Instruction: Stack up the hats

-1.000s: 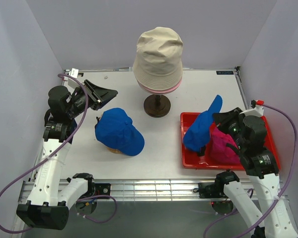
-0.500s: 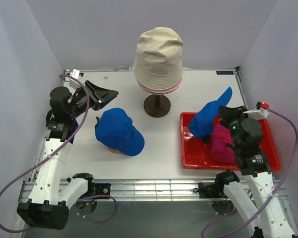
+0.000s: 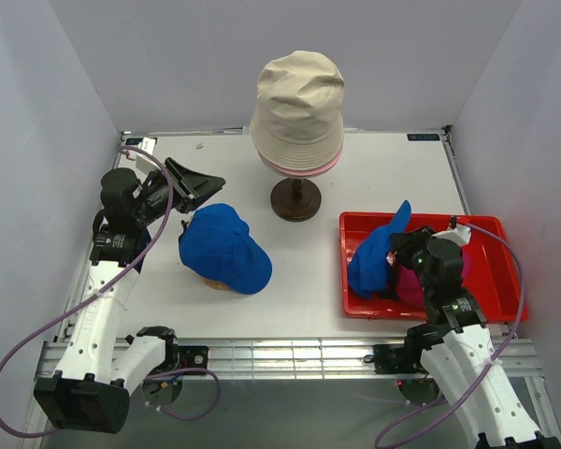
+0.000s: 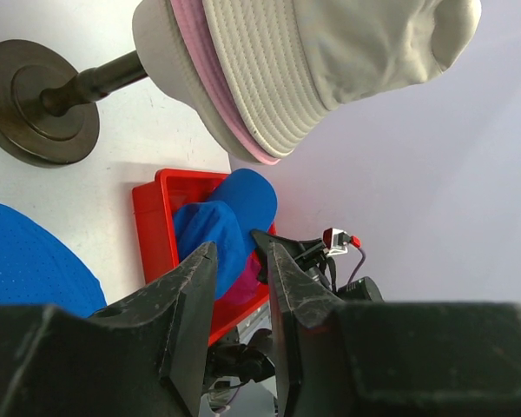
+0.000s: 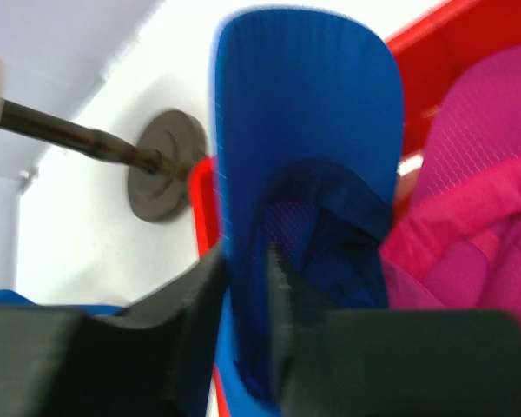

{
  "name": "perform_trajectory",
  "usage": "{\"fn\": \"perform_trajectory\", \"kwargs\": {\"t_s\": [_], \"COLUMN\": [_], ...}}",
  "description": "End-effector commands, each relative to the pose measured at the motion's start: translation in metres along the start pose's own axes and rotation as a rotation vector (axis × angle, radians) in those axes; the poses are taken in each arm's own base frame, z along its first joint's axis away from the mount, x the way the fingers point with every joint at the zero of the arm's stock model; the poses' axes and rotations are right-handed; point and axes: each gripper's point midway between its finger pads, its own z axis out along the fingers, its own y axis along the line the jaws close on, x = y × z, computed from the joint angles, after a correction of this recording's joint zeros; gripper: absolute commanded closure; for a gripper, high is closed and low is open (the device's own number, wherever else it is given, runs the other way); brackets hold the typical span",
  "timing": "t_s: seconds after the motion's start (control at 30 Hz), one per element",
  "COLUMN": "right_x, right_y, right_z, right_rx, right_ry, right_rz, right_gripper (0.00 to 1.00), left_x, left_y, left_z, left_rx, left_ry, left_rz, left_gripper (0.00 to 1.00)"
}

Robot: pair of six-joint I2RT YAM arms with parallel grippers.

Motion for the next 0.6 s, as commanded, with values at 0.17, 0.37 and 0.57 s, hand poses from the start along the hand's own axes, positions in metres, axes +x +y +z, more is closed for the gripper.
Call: {"fn": "perform_trajectory", "kwargs": {"t_s": [0.17, 0.37, 0.57], "right_x": [-0.019, -0.051, -0.068], "right_y": [0.005, 0.037, 0.051], "right_z": [-0.009, -0.005, 0.015], "right_rx": [0.166, 0.222, 0.219], "right_ry": [0.126, 0.227, 0.314], "right_rz": [-0.089, -0.200, -0.167], "right_gripper": [0.44, 0.26, 0.24], "left_x": [0.003, 0.003, 0.004], "left_y": [-0.007, -0.009, -0.013], "left_z": [-0.003, -0.003, -0.004], "left_rx": [0.039, 0.050, 0.060], "left_ry": [0.004, 0.008, 0.011], "left_rz": [0.033, 0.032, 0.038], "left_gripper": [0.59, 0.59, 0.59]}}
